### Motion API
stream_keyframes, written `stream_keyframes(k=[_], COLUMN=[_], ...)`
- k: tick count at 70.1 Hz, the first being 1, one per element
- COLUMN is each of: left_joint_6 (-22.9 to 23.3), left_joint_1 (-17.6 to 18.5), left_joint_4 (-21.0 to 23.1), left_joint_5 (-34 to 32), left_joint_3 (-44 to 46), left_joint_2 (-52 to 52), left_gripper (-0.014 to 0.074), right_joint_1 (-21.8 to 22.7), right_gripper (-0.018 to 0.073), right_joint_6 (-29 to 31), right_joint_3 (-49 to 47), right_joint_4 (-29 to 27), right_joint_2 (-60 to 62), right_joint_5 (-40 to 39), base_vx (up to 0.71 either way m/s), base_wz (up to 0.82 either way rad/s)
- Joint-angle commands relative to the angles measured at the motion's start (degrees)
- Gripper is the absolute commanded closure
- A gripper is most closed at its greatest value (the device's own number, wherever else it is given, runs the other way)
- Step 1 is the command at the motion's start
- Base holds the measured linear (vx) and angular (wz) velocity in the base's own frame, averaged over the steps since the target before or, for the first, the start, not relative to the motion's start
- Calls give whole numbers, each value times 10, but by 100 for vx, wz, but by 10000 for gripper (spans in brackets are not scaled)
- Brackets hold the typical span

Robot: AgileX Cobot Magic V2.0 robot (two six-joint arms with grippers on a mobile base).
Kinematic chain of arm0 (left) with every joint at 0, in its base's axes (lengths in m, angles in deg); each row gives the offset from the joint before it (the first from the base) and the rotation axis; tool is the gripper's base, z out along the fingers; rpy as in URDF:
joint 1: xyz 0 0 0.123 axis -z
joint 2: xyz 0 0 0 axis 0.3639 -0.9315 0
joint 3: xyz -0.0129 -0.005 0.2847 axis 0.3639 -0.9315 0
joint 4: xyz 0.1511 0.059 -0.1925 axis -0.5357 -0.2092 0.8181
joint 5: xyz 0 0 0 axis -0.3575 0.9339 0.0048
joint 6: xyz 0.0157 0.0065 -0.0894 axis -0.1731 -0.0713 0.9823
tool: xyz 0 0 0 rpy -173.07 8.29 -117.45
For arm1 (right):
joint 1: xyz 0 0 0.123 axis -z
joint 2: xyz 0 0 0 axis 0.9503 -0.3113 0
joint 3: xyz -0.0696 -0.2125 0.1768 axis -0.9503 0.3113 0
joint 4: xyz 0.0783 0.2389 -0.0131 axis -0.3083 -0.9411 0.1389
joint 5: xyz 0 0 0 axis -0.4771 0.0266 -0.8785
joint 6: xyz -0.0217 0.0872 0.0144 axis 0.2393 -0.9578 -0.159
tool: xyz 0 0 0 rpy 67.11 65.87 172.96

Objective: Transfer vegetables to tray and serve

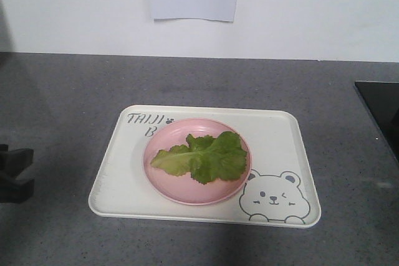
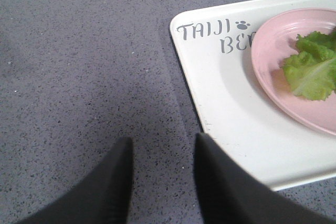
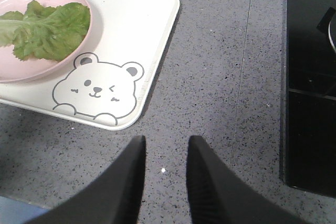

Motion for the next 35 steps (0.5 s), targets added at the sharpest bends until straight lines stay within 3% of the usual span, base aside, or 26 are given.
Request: stream_keyframes(k=[1,12,35], left_joint_6=[6,6,6], left_joint_1=[3,3,3], left_joint_4=[-1,-1,0], left_joint_5=[-42,-39,-40], left_joint_3=[15,15,15], left_joint_2=[6,6,6], left_gripper=[465,604,603], right_joint_1=[0,0,0], right_gripper=[440,546,569], right_joint_6=[0,0,0], right_joint_3=[-12,-12,-12], right_joint_4=[-8,-8,-8], right_joint_2=[-5,-5,-5], right_joint_5=[-26,-20,-8], base_vx=[0,0,0], base_wz=[0,0,0])
